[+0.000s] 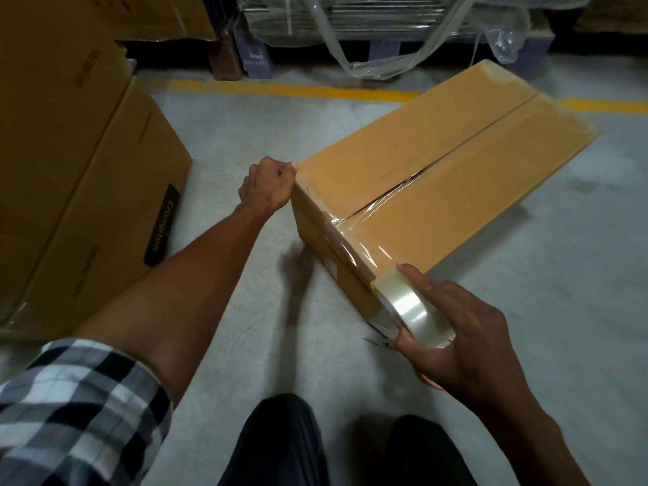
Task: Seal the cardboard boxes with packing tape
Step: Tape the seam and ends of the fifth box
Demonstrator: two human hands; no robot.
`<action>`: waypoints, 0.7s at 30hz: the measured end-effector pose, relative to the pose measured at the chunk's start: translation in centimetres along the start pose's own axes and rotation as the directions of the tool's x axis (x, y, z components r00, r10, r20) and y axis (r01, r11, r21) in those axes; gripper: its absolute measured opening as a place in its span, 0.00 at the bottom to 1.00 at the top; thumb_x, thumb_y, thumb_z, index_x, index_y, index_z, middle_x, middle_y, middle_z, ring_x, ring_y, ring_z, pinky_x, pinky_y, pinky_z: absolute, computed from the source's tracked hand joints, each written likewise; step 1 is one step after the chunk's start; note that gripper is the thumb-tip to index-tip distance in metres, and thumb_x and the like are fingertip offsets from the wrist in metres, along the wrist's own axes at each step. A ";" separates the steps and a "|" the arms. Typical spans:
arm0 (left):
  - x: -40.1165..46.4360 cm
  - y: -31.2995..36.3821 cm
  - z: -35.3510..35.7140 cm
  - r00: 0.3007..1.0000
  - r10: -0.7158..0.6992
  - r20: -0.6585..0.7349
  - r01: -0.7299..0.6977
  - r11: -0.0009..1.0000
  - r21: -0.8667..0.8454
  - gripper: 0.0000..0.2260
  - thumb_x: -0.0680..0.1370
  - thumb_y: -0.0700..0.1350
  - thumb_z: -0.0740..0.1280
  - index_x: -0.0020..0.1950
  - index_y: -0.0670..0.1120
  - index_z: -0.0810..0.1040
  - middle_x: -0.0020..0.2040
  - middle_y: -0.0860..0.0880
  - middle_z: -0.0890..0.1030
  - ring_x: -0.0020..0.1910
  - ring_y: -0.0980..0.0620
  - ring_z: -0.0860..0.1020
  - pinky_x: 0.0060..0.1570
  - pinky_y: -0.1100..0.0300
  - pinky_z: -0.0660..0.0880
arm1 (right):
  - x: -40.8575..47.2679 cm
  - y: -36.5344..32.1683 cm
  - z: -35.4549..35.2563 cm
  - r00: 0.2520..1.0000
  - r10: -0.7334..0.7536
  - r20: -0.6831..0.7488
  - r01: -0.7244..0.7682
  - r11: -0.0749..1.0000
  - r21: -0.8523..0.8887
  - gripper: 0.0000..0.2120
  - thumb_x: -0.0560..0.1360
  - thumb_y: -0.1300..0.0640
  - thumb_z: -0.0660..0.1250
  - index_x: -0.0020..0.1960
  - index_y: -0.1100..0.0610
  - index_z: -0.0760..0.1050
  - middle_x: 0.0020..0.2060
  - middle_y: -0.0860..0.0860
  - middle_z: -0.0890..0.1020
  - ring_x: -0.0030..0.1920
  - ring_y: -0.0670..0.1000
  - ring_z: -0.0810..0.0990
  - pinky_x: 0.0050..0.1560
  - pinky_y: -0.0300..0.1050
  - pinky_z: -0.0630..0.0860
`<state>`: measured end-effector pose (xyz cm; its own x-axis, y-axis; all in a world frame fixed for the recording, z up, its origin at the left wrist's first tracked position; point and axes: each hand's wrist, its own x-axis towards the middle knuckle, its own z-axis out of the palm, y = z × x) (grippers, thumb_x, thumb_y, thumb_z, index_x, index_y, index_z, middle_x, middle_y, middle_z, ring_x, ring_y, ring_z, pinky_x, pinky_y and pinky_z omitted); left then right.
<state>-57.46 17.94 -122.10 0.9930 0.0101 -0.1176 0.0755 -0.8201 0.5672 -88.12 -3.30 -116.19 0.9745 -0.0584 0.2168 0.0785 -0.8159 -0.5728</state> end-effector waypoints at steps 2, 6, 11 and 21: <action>0.2 -0.3 -0.1 1.000 0.009 0.012 -0.009 0.998 -0.055 0.23 0.82 0.62 0.59 0.57 0.47 0.84 0.57 0.41 0.83 0.59 0.38 0.79 0.56 0.46 0.73 | -0.4 0.4 -0.4 0.999 0.012 0.041 -0.013 1.000 0.024 0.39 0.66 0.52 0.82 0.74 0.48 0.73 0.41 0.43 0.77 0.38 0.41 0.73 0.41 0.27 0.69; 0.1 -0.5 -0.1 0.999 0.029 0.020 -0.026 0.994 -0.107 0.20 0.81 0.62 0.60 0.39 0.50 0.79 0.49 0.40 0.84 0.53 0.37 0.80 0.53 0.47 0.74 | -1.5 1.6 0.1 0.987 0.050 0.153 -0.037 0.996 -0.085 0.30 0.68 0.45 0.75 0.70 0.41 0.76 0.36 0.43 0.75 0.33 0.45 0.75 0.34 0.43 0.76; 0.0 -0.9 -0.1 1.000 0.012 0.008 -0.011 0.986 -0.166 0.22 0.79 0.63 0.61 0.43 0.46 0.83 0.48 0.43 0.85 0.48 0.40 0.83 0.57 0.43 0.78 | -3.0 3.5 1.0 0.979 0.143 0.149 -0.130 0.988 -0.088 0.26 0.68 0.46 0.79 0.65 0.39 0.79 0.36 0.44 0.77 0.35 0.45 0.76 0.36 0.39 0.75; 0.5 -1.7 0.7 0.999 0.047 -0.002 -0.046 0.971 -0.233 0.18 0.76 0.67 0.59 0.42 0.55 0.79 0.46 0.48 0.84 0.48 0.43 0.84 0.54 0.41 0.81 | -2.8 4.8 3.7 0.945 0.221 0.239 -0.224 0.975 -0.018 0.26 0.71 0.36 0.72 0.68 0.31 0.72 0.45 0.42 0.78 0.42 0.43 0.77 0.40 0.41 0.76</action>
<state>-57.12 18.93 -123.69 0.9957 -0.0271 -0.0890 0.0487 -0.6641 0.7460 -89.70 -4.90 -122.49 0.9889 -0.0982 -0.1112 -0.1453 -0.7927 -0.5921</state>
